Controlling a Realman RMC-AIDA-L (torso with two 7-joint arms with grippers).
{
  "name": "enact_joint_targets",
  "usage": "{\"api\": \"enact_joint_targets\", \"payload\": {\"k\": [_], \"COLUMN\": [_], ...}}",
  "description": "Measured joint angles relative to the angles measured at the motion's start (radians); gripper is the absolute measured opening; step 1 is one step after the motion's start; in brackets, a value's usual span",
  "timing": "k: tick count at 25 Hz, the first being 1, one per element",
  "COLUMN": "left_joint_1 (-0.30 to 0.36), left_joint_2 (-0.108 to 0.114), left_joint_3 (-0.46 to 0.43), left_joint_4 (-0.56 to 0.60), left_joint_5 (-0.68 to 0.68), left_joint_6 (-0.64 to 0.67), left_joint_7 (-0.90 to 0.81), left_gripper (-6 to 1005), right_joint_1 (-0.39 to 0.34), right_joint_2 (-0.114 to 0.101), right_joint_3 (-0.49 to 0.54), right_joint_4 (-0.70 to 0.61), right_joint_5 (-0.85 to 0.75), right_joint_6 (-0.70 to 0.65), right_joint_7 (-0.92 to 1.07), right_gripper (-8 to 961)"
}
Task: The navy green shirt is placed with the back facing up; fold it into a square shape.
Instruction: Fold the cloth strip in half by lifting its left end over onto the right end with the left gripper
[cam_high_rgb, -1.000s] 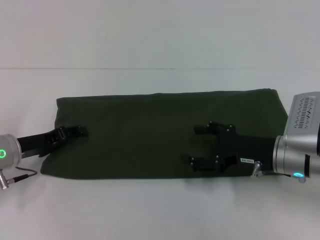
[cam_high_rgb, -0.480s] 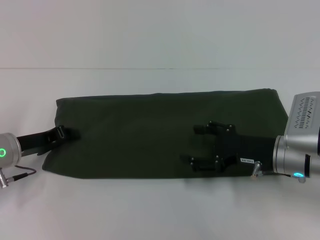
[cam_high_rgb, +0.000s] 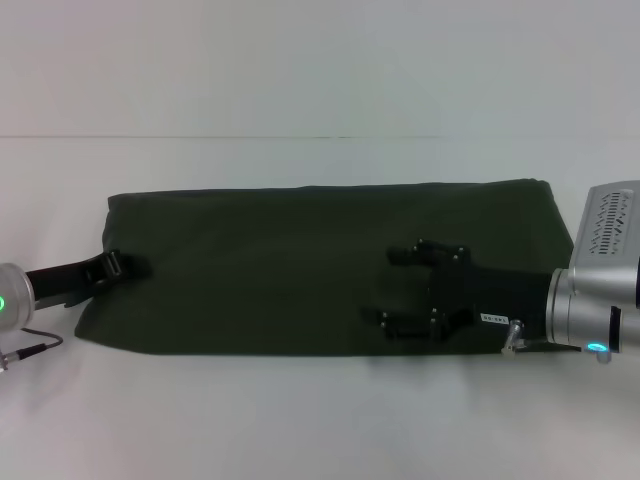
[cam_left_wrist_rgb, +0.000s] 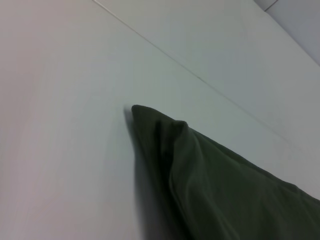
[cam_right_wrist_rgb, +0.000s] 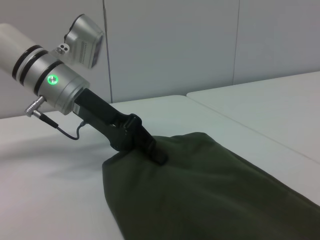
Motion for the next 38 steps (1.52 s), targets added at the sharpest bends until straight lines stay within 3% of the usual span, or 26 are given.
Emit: {"api": "enact_joint_targets", "payload": {"k": [7,8,12,18,27,32,38], "left_joint_1": [0.018,0.034,0.048,0.044,0.026,0.005,-0.030], "left_joint_2": [0.045,0.079,0.107,0.132,0.126,0.118,0.088], "left_joint_3": [-0.002,-0.008,-0.045,-0.149,-0.146,-0.177,-0.182], "left_joint_4": [-0.003,0.007,0.058,0.133,0.168,0.196,0.241], "left_joint_5": [0.002,0.013,0.079,0.220,0.228,0.203,0.085], "left_joint_6": [0.024,0.047,0.072,0.116,0.173,0.288,0.401], "left_joint_7": [-0.014,-0.032,-0.072,-0.121,-0.140,-0.166,-0.244], "left_gripper": [125,125,124,124,122,121,120], "right_joint_1": [-0.011,-0.011,-0.012,-0.012,-0.012,-0.012,-0.013], "right_joint_2": [-0.001,-0.001,-0.002,-0.002,0.000,0.000,0.000], "right_joint_3": [-0.004,-0.003,0.000,-0.002,-0.003,0.005,0.007], "right_joint_4": [-0.001,-0.001,0.003,0.004,0.007,0.015,0.017], "right_joint_5": [0.034,0.036,0.036,0.036,0.036,0.035,0.036], "right_joint_6": [-0.005,-0.005,-0.005,-0.001,0.001,0.002,0.014], "right_joint_7": [0.000,0.000,-0.002,-0.003,-0.003,-0.007,-0.008], "right_gripper": [930,930,930,930,929,929,929]}}
